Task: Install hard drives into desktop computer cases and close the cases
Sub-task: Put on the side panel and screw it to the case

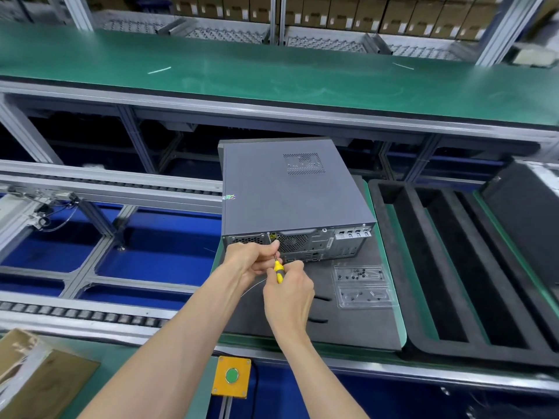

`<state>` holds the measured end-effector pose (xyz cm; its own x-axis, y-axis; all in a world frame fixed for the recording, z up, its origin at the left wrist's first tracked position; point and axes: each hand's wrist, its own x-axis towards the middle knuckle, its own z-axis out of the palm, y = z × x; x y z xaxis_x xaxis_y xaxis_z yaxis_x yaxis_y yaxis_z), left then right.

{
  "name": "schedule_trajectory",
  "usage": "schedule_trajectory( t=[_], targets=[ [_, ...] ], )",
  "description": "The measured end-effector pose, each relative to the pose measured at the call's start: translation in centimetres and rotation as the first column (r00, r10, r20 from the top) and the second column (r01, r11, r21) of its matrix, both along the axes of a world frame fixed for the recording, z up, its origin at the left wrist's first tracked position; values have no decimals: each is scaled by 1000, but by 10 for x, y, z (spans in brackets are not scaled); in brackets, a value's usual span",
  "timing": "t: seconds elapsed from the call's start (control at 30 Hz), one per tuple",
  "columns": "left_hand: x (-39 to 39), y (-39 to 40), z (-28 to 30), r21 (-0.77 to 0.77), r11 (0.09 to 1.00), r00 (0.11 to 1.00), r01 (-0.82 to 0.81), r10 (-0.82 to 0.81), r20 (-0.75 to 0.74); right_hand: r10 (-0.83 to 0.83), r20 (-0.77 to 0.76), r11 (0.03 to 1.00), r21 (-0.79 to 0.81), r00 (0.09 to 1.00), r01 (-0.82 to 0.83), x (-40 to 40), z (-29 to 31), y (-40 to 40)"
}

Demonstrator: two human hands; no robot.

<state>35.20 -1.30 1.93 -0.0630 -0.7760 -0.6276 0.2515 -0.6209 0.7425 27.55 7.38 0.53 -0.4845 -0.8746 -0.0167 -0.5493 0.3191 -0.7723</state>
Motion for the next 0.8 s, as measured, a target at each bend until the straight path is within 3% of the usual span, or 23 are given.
schedule_trajectory(
  t=[0.13,0.23,0.3,0.37,0.4,0.47,0.5,0.57,0.63,0.67,0.73,0.8],
  targets=[
    [0,6,-3,-47,999,1000,6,-5,30,0,-43,996,91,999,4,3,-1,-1],
    [2,10,-4,-81,996,999,45,-44,11,-46,227,989,145,973,13,2,-1,-6],
    [3,11,-5,-70,994,994,88,-91,-53,-173,553,976,205,815,68,2,-1,-12],
    [6,11,-6,-28,993,981,111,-114,-158,-287,802,954,288,524,81,0,2,-15],
    [6,11,-5,-18,992,975,122,-123,-188,-315,859,948,308,404,84,-1,2,-15],
    [5,9,0,-3,994,978,106,-104,-180,-328,886,944,317,328,90,-4,-1,-14],
    [4,8,1,7,996,984,86,-84,-158,-319,870,947,306,375,96,-4,-1,-14],
    [3,5,3,12,998,991,55,-53,-124,-248,764,967,235,595,101,-4,0,-12],
    [1,3,4,14,999,994,49,-47,-97,-147,548,988,126,823,93,-4,1,-8],
    [0,2,3,15,999,995,48,-46,-88,-106,435,994,81,894,79,-4,1,-6],
    [-1,1,1,12,999,996,41,-40,-80,-42,221,999,29,974,37,-5,-2,-1],
    [-1,-1,-1,8,999,997,39,-38,-70,20,48,1000,-14,999,-19,-3,-6,1]
  ],
)
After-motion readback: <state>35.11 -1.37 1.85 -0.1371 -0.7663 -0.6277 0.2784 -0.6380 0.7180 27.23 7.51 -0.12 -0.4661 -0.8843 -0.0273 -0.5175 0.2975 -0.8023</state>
